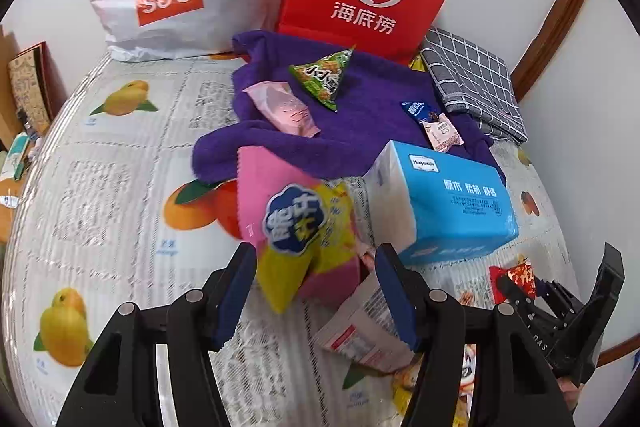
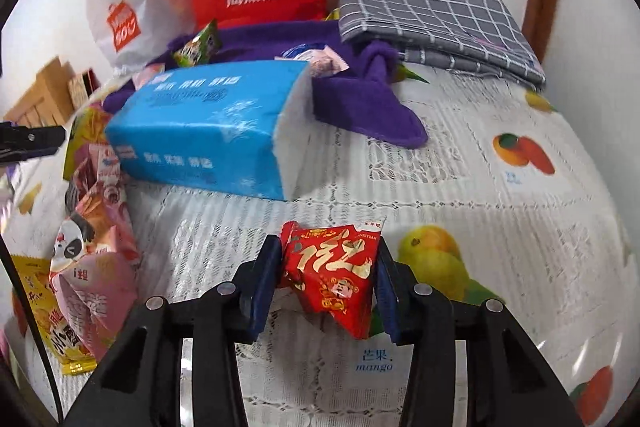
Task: Organize snacks
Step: 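Grasp the red snack packet with the right gripper, then grasp the pink-yellow chip bag with the left gripper while the right gripper lifts the red packet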
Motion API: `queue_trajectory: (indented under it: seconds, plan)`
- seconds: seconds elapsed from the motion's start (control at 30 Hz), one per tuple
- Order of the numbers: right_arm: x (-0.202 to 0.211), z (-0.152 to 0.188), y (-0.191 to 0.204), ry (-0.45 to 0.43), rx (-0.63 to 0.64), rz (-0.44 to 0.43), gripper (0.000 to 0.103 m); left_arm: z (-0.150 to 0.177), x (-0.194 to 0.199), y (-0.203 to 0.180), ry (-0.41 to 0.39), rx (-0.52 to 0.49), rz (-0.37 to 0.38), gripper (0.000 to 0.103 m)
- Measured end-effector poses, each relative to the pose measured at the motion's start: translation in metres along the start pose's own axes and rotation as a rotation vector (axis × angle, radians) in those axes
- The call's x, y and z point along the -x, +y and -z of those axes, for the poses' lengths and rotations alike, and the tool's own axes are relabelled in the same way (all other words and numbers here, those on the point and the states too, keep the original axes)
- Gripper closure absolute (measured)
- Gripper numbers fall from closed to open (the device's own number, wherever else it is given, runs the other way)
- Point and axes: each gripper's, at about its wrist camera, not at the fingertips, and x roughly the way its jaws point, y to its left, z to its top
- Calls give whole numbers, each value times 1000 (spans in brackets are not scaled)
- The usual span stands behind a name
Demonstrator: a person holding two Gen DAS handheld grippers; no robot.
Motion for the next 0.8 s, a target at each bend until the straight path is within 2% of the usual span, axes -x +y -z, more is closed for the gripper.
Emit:
queue_trajectory:
  seconds: [0.2, 0.4, 0.5, 0.6, 0.7, 0.8]
  plan:
    - [-4, -3, -5, 7, -38, -43, 58, -9, -15, -5, -17, -15, -41, 44]
    - [-4, -1, -4, 8, -30, -33, 58, -15, -33, -2, -32, 7, -78, 42]
    - [-4, -2, -5, 8, -35, -39, 57, -17, -46, 0, 35, 1, -73, 33]
    - [-4, -1, -5, 7, -37, -43, 57, -16, -57, 3, 90, 0, -49, 30]
    - [-4, -2, -5, 7, -39, -48, 56, -13, -56, 7, 69, 21, -38, 30]
    - [-4, -2, -5, 7, -39, -49, 55, -12, -53, 10, 58, 41, -14, 36]
